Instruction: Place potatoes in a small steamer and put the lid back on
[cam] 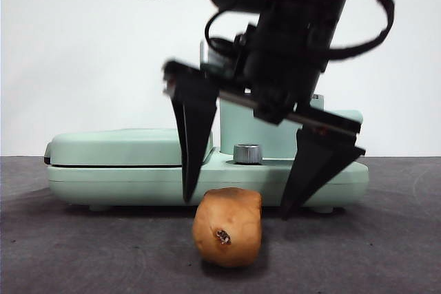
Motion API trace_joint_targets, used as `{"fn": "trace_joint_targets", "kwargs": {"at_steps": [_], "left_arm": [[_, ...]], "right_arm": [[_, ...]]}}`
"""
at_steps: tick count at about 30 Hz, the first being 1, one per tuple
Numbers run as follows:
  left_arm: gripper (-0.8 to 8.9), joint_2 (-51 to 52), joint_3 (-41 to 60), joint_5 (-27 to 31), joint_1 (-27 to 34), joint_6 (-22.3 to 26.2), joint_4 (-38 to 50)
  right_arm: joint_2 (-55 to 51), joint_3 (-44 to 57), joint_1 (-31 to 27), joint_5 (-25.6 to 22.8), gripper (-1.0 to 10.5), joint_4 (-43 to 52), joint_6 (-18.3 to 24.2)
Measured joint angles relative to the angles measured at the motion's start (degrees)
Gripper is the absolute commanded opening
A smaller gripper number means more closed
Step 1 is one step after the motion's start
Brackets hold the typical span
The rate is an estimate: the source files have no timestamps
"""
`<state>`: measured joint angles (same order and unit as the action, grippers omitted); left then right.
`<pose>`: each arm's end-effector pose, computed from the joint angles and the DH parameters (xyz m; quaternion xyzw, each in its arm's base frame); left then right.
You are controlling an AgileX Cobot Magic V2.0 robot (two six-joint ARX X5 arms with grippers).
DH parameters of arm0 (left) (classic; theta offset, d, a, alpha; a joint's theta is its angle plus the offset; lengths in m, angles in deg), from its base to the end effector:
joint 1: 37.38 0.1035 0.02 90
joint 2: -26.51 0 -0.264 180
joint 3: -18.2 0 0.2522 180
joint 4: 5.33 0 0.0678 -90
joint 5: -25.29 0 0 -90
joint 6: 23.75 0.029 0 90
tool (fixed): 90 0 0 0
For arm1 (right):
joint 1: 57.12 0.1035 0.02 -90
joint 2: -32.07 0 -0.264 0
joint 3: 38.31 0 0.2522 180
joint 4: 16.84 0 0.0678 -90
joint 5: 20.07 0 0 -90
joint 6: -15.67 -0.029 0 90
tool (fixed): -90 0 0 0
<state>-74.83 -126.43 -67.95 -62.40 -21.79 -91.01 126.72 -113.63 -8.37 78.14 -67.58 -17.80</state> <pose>0.2956 -0.1398 0.4700 0.0838 0.3511 -0.2336 0.9028 0.2028 0.2375 0.1924 0.0168 0.6281 0.2188 0.7465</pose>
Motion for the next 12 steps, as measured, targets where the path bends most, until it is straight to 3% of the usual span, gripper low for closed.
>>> {"fn": "trace_joint_targets", "kwargs": {"at_steps": [9, 12], "left_arm": [[0.14, 0.9, 0.0, 0.0, 0.0, 0.0, -0.4], [0.14, 0.9, 0.0, 0.0, 0.0, 0.0, -0.4]], "right_arm": [[2.4, -0.2, 0.5, 1.1, 1.3, 0.4, 0.0], [2.4, -0.2, 0.7, 1.2, 1.0, 0.3, 0.0]]}}
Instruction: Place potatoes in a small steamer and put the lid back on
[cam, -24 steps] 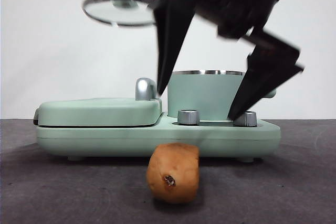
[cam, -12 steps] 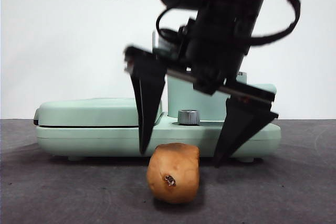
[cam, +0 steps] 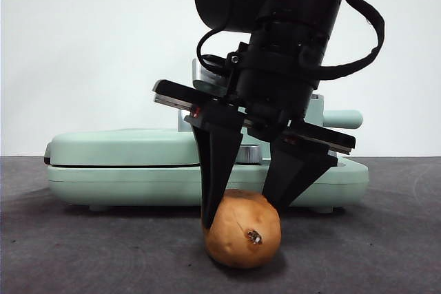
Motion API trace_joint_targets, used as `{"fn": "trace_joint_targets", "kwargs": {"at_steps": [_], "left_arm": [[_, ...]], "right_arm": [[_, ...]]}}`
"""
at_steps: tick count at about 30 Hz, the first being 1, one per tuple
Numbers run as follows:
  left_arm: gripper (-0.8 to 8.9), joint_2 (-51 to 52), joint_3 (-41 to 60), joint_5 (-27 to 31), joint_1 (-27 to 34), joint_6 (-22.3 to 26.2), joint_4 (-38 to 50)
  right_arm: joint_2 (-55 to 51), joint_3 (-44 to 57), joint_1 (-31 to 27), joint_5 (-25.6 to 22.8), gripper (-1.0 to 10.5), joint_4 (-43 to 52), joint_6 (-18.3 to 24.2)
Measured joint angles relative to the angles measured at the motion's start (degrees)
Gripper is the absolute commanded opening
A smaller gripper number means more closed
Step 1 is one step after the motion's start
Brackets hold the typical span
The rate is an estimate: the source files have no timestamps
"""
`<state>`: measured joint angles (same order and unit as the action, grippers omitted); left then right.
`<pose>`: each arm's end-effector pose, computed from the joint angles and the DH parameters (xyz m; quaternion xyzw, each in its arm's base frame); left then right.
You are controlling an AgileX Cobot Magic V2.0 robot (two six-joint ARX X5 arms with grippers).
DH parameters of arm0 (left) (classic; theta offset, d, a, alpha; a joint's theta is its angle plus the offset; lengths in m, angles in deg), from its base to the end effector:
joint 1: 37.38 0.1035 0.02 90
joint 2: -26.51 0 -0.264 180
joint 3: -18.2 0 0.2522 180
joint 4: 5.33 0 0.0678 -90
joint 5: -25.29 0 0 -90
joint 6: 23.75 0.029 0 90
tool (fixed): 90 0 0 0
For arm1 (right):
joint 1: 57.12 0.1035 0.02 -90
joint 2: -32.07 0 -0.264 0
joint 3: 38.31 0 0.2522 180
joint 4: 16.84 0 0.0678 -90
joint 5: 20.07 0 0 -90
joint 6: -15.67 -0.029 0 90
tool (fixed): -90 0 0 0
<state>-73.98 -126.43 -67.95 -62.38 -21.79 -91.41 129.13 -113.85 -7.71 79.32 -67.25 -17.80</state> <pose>0.2903 -0.1372 0.4741 0.0830 0.3475 -0.2338 0.9043 0.2026 0.2438 0.1813 0.0106 0.6429 0.2216 0.7331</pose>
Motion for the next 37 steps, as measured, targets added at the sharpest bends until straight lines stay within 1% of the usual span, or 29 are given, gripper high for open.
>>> {"fn": "trace_joint_targets", "kwargs": {"at_steps": [3, 7, 13, 17, 23, 27, 32, 37], "left_arm": [[0.14, 0.0, 0.0, 0.0, 0.0, 0.0, -0.1], [0.14, 0.0, 0.0, 0.0, 0.3, 0.0, -1.0], [0.14, 0.0, 0.0, 0.0, 2.2, 0.0, -1.2], [0.14, 0.0, 0.0, 0.1, 2.6, 0.0, -1.2], [0.14, 0.0, 0.0, 0.0, 2.5, 0.0, -1.0], [0.14, 0.0, 0.0, 0.0, 2.5, 0.0, -0.9], [0.14, 0.0, 0.0, 0.0, 2.5, 0.0, -0.8], [0.14, 0.0, 0.0, 0.0, 2.5, 0.0, -0.7]], "right_arm": [[0.1, -0.5, -0.2, 1.3, 1.0, -0.5, 0.0], [0.2, -5.9, -1.8, 2.9, 1.1, -6.2, 0.9], [0.2, -21.0, -7.8, 3.0, 1.0, -18.1, 6.9], [0.6, -31.7, -13.1, 2.4, 1.0, -24.4, 12.4], [5.3, -45.6, -20.5, 2.4, 1.0, -28.4, 18.3], [10.6, -52.4, -24.1, 2.3, 1.0, -29.9, 20.5], [16.5, -57.4, -26.1, 2.3, 1.0, -29.8, 22.3], [21.2, -58.1, -27.0, 2.3, 1.0, -29.2, 22.9]]}}
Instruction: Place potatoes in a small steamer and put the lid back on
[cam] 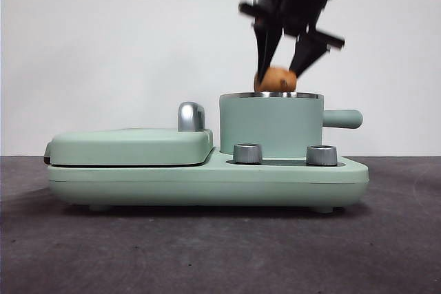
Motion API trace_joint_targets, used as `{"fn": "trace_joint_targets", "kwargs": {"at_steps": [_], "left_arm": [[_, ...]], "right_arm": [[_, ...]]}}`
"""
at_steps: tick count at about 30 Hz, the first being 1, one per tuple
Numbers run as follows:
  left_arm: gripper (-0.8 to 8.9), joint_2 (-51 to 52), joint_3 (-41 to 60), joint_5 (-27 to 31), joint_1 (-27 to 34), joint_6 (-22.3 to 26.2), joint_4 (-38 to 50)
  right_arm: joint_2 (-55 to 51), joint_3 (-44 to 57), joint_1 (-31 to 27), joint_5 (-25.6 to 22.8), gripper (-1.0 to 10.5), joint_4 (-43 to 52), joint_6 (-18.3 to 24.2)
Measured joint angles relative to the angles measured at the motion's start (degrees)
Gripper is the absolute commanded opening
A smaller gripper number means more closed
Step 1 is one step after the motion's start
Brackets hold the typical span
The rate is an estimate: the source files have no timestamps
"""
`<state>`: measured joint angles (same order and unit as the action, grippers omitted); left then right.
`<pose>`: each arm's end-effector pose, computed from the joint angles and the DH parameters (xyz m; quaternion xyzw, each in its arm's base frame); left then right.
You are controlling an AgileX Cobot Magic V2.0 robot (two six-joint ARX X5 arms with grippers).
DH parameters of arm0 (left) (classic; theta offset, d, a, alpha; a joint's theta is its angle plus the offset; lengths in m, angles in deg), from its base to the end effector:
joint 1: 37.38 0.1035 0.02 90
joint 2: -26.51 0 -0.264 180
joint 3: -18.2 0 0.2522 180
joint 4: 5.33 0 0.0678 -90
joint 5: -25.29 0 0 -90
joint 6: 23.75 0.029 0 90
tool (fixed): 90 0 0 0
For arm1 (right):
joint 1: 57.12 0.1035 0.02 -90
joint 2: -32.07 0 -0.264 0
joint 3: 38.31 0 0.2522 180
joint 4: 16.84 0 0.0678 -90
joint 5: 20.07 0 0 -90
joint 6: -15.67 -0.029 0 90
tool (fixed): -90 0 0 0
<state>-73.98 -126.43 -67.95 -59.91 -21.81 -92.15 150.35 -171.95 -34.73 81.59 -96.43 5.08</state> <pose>0.2951 -0.1242 0.4731 0.0763 0.3552 -0.2137 0.9068 0.3954 0.1692 0.3162 0.0252 0.5499 0.1981 0.8110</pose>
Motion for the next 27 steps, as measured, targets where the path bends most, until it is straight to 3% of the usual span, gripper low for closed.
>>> {"fn": "trace_joint_targets", "kwargs": {"at_steps": [7, 14, 27], "left_arm": [[0.14, 0.0, 0.0, 0.0, 0.0, 0.0, 0.0], [0.14, 0.0, 0.0, 0.0, 0.0, 0.0, 0.0], [0.14, 0.0, 0.0, 0.0, 0.0, 0.0, 0.0]], "right_arm": [[4.7, 0.0, 0.0, 0.0, 1.2, 0.0, 1.3], [4.9, 0.0, 0.0, 0.1, 3.9, 0.2, 1.8], [2.1, -11.8, -0.1, 0.2, 4.0, -11.0, 3.0]]}}
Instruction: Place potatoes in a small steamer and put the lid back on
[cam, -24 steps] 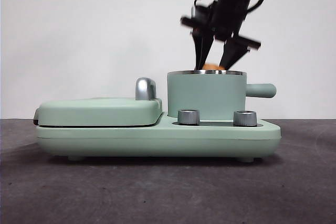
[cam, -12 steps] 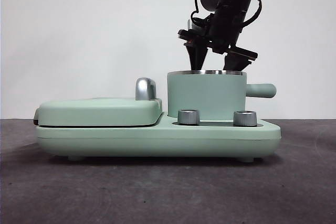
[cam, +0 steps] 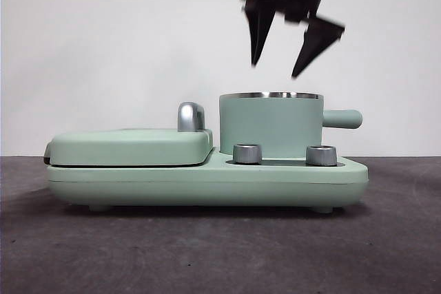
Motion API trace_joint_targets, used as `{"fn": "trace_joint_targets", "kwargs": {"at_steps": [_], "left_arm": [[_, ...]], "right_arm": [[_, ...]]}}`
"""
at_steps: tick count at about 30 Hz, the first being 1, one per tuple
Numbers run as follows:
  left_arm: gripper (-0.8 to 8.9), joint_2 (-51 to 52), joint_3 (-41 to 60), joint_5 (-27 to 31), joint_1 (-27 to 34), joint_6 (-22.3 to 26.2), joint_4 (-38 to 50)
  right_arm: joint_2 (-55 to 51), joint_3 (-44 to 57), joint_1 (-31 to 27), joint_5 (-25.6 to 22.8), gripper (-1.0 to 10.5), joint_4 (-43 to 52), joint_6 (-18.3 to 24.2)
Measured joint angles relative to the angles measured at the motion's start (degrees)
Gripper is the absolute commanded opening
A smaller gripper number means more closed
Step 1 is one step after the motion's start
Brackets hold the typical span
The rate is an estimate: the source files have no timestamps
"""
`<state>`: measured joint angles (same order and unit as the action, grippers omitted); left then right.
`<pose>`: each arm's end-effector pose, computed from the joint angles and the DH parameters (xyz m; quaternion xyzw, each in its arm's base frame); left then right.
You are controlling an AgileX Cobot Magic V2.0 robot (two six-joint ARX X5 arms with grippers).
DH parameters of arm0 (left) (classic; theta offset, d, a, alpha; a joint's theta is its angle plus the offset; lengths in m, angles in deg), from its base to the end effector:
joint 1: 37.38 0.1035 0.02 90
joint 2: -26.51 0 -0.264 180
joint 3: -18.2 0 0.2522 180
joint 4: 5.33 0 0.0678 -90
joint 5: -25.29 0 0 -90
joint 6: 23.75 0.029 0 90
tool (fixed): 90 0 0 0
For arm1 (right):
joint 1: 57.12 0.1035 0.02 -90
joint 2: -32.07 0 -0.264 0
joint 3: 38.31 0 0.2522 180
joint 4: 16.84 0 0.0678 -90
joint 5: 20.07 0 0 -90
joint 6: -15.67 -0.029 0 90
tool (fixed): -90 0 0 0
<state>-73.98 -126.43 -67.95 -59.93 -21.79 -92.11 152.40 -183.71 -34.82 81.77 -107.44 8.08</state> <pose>0.2951 -0.1243 0.4732 0.0765 0.3548 -0.2140 0.9069 0.3878 0.1655 0.3507 0.0040 0.5541 0.2106 0.8054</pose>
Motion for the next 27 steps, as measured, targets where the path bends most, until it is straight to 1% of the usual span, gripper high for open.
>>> {"fn": "trace_joint_targets", "kwargs": {"at_steps": [5, 7, 10, 12, 15, 18, 20, 22, 27], "left_arm": [[0.14, 0.0, 0.0, 0.0, -0.1, 0.0, 0.3], [0.14, 0.0, 0.0, 0.0, -0.1, 0.0, 0.4], [0.14, 0.0, 0.2, 0.0, -0.1, 0.0, 0.4], [0.14, 0.0, 0.4, 0.0, -0.1, 0.0, 0.4], [0.14, 0.0, 0.5, 0.0, -0.4, 0.0, 0.5], [0.14, 0.0, 0.5, 0.0, -1.0, 0.0, 0.8], [0.14, 0.0, 0.5, 0.0, -1.7, 0.0, 1.0], [0.14, 0.0, 0.5, 0.0, -2.5, 0.0, 0.9], [0.14, -0.9, 0.5, 0.0, -4.9, 0.0, 1.1]], "right_arm": [[-7.6, 1.0, 0.1, -2.1, 3.9, -0.1, 0.7], [-11.4, 3.0, 0.2, -2.9, 3.9, -0.1, 1.3], [-18.1, 8.6, 0.2, -3.2, 3.9, -0.1, 1.7], [-22.9, 13.8, 0.2, -4.7, 3.9, -0.1, 1.8], [-31.3, 23.1, 0.7, -8.5, 3.9, 0.0, 1.8], [-40.3, 32.4, 2.4, -8.8, 3.9, 0.9, 1.8], [-47.2, 39.0, 4.1, -8.8, 3.9, 4.8, 1.7], [-53.0, 44.7, 5.8, -8.6, 3.9, 8.6, 0.9], [-66.0, 59.8, 11.1, -8.8, 3.9, 16.4, -4.2]]}}
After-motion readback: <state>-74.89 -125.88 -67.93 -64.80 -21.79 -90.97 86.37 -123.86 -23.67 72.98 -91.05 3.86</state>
